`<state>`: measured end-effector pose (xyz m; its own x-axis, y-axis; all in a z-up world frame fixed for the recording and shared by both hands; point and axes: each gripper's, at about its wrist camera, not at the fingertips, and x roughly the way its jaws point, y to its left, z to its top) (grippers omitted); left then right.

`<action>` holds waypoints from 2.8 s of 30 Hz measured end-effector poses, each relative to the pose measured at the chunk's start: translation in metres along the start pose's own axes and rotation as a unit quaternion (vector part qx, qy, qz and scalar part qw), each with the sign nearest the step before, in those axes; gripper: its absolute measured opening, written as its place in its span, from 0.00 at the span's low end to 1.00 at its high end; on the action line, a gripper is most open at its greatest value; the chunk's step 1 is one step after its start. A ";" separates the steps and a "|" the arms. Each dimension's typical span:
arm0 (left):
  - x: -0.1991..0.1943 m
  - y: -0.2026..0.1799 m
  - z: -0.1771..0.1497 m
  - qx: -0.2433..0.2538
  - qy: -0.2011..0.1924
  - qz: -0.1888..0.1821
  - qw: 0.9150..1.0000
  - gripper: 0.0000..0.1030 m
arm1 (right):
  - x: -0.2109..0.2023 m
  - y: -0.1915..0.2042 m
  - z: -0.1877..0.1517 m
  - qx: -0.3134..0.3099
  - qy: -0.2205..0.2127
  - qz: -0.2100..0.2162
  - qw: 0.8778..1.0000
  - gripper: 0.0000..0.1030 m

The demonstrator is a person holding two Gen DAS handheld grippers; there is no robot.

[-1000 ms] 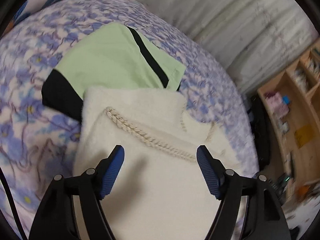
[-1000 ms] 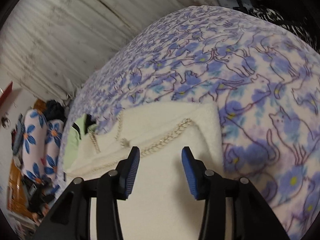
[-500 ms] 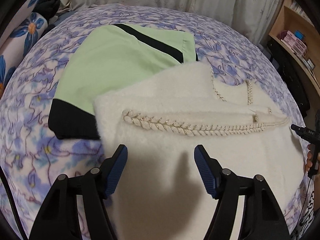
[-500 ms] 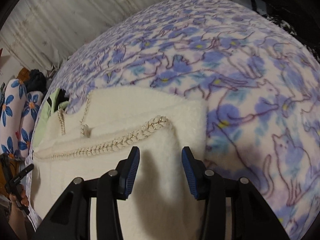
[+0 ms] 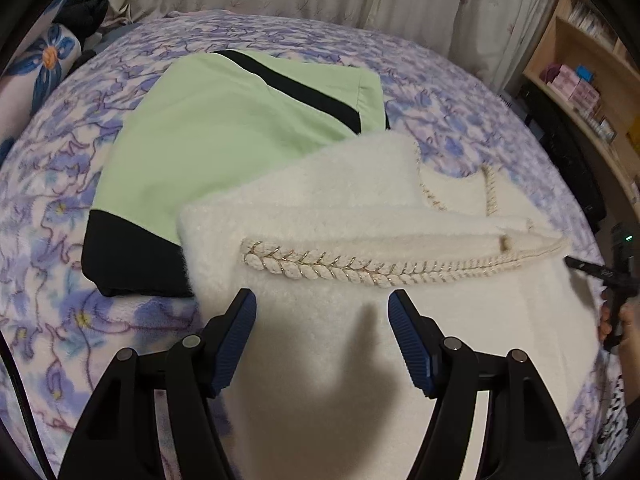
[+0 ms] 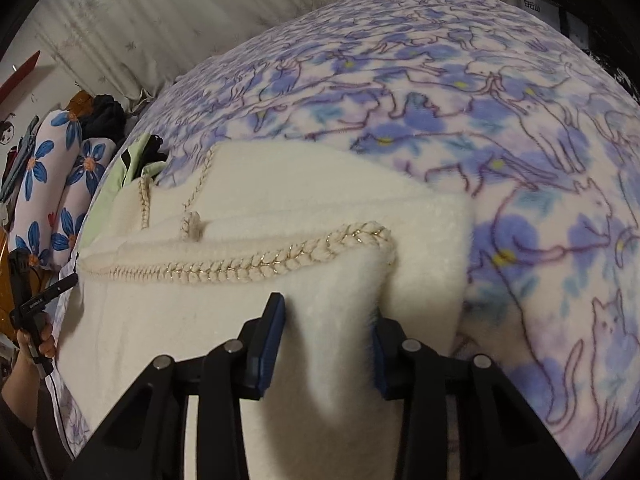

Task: Fold large clothes
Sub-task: 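Grasp the braided folded edge with both grippers, then fold the held edge over the cardigan again with both grippers, release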

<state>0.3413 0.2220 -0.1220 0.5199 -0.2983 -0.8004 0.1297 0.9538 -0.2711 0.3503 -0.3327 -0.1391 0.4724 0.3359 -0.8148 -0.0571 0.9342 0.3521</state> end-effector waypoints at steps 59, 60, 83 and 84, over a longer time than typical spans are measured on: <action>-0.028 -0.033 0.098 -0.018 -0.095 0.155 0.983 0.05 | -0.055 0.057 0.065 0.009 -0.192 -0.137 0.972 0.07; -0.013 -0.028 0.100 -0.025 -0.087 0.158 0.983 0.05 | -0.040 0.053 0.071 0.013 -0.181 -0.149 0.972 0.07; 0.005 -0.035 0.044 -0.029 -0.124 0.160 0.979 0.32 | 0.010 0.088 0.049 -0.003 -0.120 -0.130 0.984 0.23; 0.005 -0.044 0.042 -0.028 -0.121 0.148 0.981 0.30 | 0.014 0.099 0.048 -0.013 -0.113 -0.122 0.986 0.23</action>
<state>0.3733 0.1806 -0.0915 0.7140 0.0154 -0.7000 -0.0998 0.9918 -0.0800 0.3935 -0.2415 -0.0943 0.6589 0.0689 -0.7491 0.0608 0.9877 0.1443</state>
